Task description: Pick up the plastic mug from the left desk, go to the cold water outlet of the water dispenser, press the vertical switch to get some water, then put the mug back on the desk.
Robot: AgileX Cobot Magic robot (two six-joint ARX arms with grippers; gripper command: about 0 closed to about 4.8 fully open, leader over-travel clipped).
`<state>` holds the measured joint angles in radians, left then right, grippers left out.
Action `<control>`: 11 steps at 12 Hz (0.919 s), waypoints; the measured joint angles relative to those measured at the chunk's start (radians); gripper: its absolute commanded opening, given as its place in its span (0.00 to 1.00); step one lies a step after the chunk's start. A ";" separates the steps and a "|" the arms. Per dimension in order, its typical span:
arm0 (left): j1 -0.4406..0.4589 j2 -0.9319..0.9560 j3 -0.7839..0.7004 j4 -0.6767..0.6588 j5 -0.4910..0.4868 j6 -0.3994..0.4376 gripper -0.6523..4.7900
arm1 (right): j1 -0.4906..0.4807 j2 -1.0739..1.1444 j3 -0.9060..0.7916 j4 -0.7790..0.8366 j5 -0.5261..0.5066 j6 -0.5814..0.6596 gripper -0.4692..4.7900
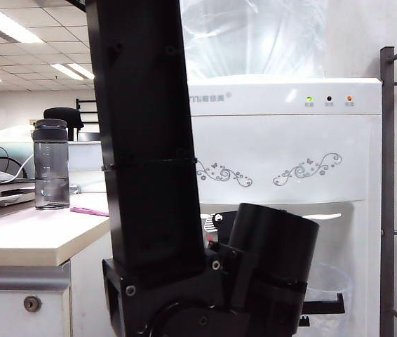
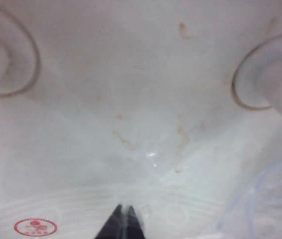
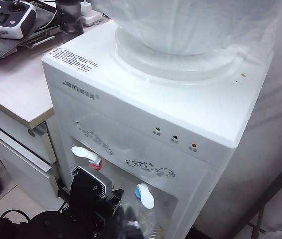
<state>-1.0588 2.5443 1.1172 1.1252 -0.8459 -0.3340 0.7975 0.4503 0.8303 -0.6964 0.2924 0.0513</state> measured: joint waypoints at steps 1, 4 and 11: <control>0.000 0.000 0.000 0.000 0.000 0.000 0.11 | 0.000 0.000 0.000 0.000 0.000 0.000 0.09; 0.000 0.000 0.000 0.000 0.000 0.000 0.11 | 0.000 0.000 0.000 0.000 0.000 0.000 0.09; 0.000 0.000 0.000 0.005 0.000 0.007 0.11 | 0.002 0.018 0.000 0.108 0.088 0.053 0.09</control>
<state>-1.0592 2.5443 1.1172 1.1301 -0.8459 -0.3267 0.7994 0.4679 0.8303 -0.5884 0.3805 0.1047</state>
